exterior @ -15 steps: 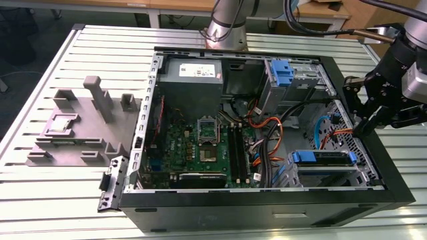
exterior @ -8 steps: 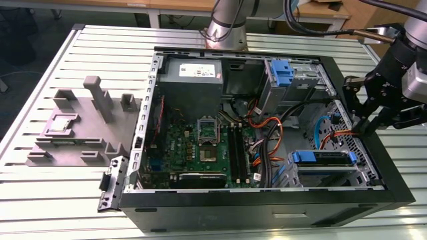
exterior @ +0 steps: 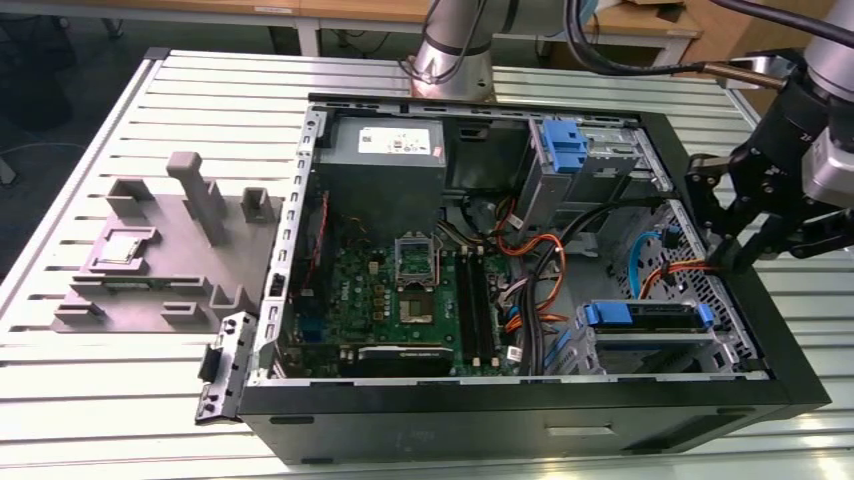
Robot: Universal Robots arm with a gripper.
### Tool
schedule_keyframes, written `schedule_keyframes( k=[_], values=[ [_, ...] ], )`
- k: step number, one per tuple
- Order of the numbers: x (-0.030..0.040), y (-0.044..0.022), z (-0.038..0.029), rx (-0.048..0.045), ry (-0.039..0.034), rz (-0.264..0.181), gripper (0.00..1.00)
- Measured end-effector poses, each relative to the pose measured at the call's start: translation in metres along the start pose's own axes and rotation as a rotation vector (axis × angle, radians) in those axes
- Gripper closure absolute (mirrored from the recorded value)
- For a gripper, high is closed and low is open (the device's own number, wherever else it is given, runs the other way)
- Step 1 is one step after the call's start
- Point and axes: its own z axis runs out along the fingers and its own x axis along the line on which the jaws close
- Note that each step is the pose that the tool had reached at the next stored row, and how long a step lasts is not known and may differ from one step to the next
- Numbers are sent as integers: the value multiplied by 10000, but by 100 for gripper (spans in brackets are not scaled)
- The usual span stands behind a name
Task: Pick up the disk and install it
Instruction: 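Insert the first disk wire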
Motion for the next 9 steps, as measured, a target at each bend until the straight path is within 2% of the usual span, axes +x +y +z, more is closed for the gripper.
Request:
schedule_keyframes(
  k=[2, 9],
  values=[
    [-14, 8, 8, 27, 40, -35, 71],
    [-42, 25, 12, 76, 108, -176, 71]
  ],
)
